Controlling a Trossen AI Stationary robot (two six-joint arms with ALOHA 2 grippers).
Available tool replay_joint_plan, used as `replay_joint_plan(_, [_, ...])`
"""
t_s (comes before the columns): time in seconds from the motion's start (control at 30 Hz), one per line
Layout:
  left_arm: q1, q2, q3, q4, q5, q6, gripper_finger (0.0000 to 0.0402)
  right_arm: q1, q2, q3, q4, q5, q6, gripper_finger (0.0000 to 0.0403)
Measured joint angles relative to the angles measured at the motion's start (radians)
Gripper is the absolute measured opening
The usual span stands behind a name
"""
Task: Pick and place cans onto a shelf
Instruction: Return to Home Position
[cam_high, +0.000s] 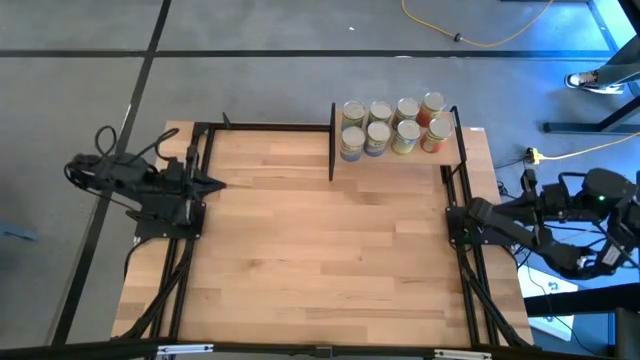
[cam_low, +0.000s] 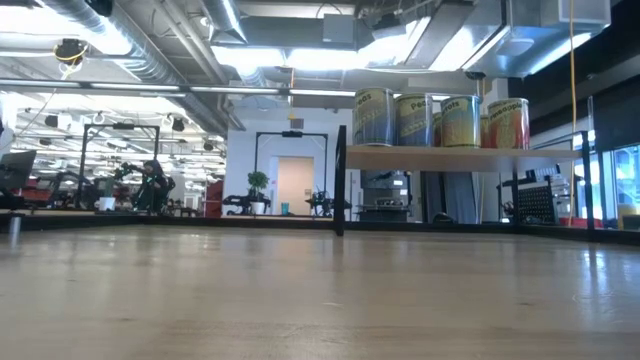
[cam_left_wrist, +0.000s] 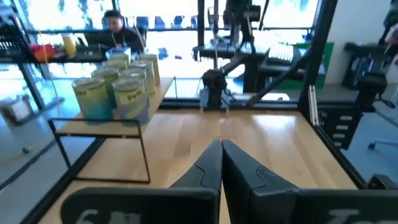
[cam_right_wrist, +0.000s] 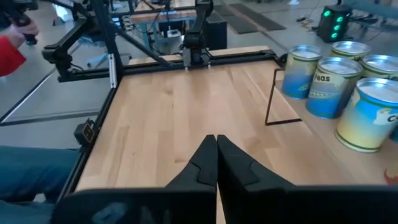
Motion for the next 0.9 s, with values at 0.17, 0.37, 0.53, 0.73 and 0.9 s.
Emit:
replay_joint_plan(0.17, [0.0, -0.049, -0.073, 0.073, 0.019, 0.012, 0.0, -0.069, -0.081, -0.038, 0.0, -0.037, -0.024, 0.0])
replay_joint_plan(0.37, [0.0, -0.084, -0.151, 0.163, 0.02, 0.082, 0.0, -0.153, -0.138, -0.059, -0.036, -0.075, -0.075, 0.0])
replay_joint_plan(0.53, [0.0, -0.088, -0.194, 0.213, 0.019, 0.106, 0.0, -0.217, -0.139, -0.09, 0.003, -0.165, -0.14, 0.0])
replay_joint_plan(0.73, [0.0, -0.088, -0.272, 0.373, 0.013, 0.252, 0.0, -0.29, -0.14, -0.21, 0.237, -0.247, -0.188, 0.0])
replay_joint_plan(0.9, [0.002, -0.088, -0.328, 0.475, -0.055, 0.328, 0.0, -0.326, -0.14, -0.362, 0.432, -0.289, -0.155, 0.0])
